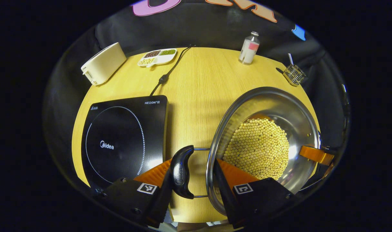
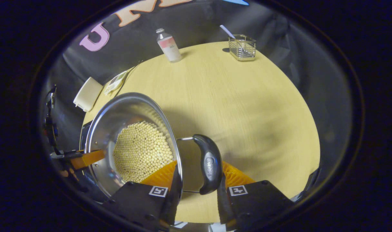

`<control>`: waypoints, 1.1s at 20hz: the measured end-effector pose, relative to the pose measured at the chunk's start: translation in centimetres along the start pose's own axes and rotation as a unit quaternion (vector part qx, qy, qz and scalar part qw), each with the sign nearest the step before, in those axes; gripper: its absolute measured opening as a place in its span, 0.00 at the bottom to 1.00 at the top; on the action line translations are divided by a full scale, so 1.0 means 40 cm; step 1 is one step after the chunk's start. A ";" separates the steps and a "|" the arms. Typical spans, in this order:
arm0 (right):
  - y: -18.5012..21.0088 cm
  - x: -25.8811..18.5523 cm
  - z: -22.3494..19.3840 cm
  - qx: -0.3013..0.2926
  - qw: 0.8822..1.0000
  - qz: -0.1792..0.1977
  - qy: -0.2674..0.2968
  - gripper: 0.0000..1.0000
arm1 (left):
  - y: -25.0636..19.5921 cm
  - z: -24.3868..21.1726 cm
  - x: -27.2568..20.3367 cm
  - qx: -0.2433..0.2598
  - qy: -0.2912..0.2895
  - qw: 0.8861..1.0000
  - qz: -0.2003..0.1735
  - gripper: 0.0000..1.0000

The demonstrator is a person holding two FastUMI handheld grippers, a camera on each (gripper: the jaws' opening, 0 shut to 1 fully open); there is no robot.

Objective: First push the handle of the pot to place it horizontally, then grasp the pot with both hands and set it on the induction cooktop.

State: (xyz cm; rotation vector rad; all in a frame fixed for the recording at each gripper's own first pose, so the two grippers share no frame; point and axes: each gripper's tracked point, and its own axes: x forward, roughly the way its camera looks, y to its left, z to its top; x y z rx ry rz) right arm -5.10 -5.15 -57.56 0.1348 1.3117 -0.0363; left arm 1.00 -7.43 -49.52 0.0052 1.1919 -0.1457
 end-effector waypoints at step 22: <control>0.003 -0.017 -0.024 0.028 0.998 -0.022 -0.042 0.48 | 0.475 0.117 -0.080 0.038 -0.025 0.998 -0.036 0.74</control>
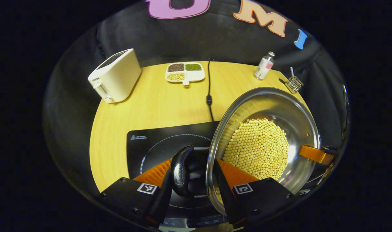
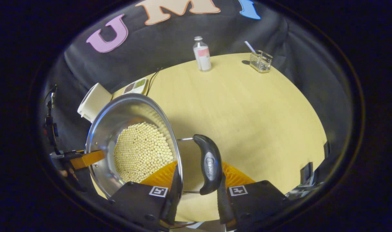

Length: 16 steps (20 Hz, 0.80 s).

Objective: First push the handle of the pot to place it horizontally, then grasp the pot with both hands and set it on the induction cooktop.

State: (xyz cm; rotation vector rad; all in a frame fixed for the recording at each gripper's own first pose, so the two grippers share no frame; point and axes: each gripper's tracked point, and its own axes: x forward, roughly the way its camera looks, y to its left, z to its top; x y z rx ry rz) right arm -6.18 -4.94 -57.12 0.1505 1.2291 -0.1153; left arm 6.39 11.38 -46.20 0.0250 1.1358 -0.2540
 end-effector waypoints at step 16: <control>0.001 0.038 0.028 -0.045 0.997 0.041 0.046 0.48 | 0.303 -0.068 -0.036 -0.043 0.012 0.998 0.046 0.72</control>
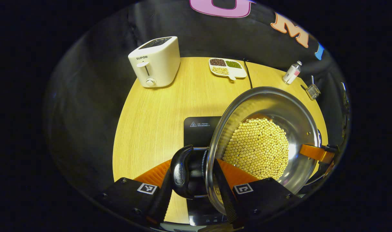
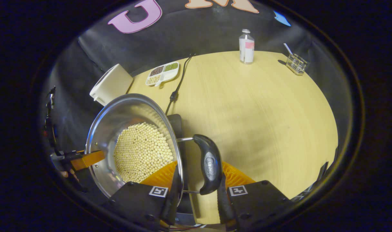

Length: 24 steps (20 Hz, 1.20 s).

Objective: First push the handle of the pot to place it horizontally, then grasp the pot with both hands and set it on the induction cooktop.

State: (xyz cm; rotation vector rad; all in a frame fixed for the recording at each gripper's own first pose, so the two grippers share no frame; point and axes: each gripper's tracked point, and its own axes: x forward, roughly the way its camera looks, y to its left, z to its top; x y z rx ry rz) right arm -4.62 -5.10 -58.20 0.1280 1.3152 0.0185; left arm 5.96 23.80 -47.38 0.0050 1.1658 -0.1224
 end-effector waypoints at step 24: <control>0.001 -0.008 0.015 0.008 1.000 0.000 0.023 0.59 | 0.031 -0.037 0.009 0.006 0.013 1.000 0.006 0.76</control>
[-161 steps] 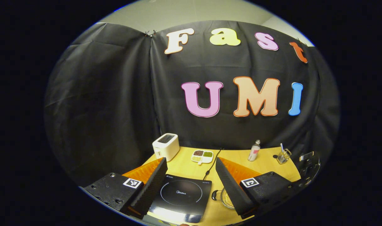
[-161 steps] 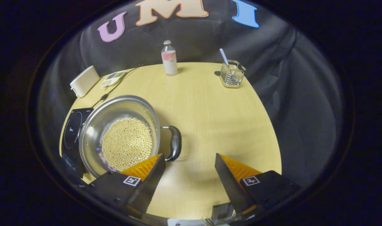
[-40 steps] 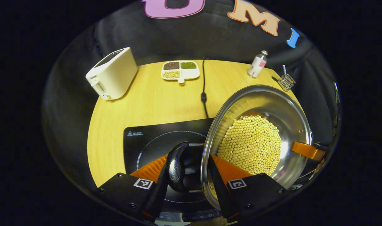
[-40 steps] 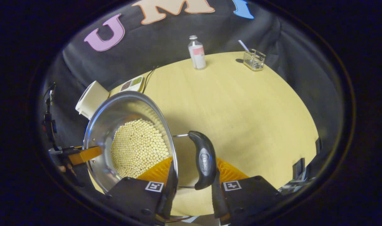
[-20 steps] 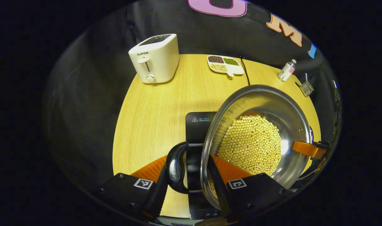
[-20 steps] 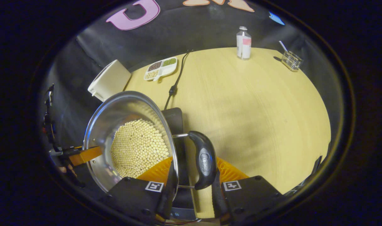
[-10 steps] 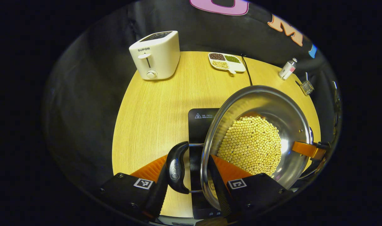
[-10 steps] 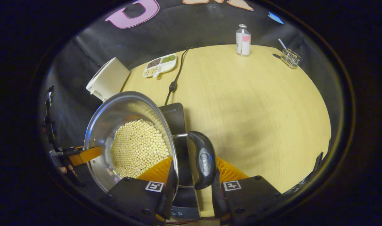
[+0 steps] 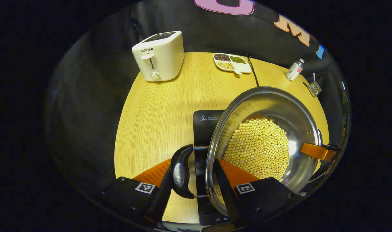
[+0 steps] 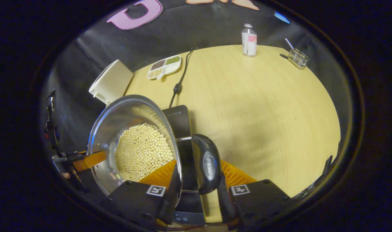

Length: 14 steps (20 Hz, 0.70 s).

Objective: First push the handle of the pot to place it horizontally, then grasp the pot with both hands and set it on the induction cooktop.

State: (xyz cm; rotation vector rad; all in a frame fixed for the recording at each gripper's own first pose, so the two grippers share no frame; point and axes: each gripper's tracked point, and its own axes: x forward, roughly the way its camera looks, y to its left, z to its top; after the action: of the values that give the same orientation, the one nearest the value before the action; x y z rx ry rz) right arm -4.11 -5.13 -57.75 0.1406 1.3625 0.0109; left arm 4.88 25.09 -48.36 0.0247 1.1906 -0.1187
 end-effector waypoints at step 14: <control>0.009 0.012 0.001 -0.011 1.000 -0.005 -0.006 1.00 | 0.014 -0.016 0.012 -0.003 0.000 1.000 0.023 0.98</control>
State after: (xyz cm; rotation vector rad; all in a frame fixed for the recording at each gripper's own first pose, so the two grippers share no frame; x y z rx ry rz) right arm -3.92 -4.75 -58.18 0.1160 1.3500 0.0165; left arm 4.53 25.64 -49.08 0.0458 1.1888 -0.0743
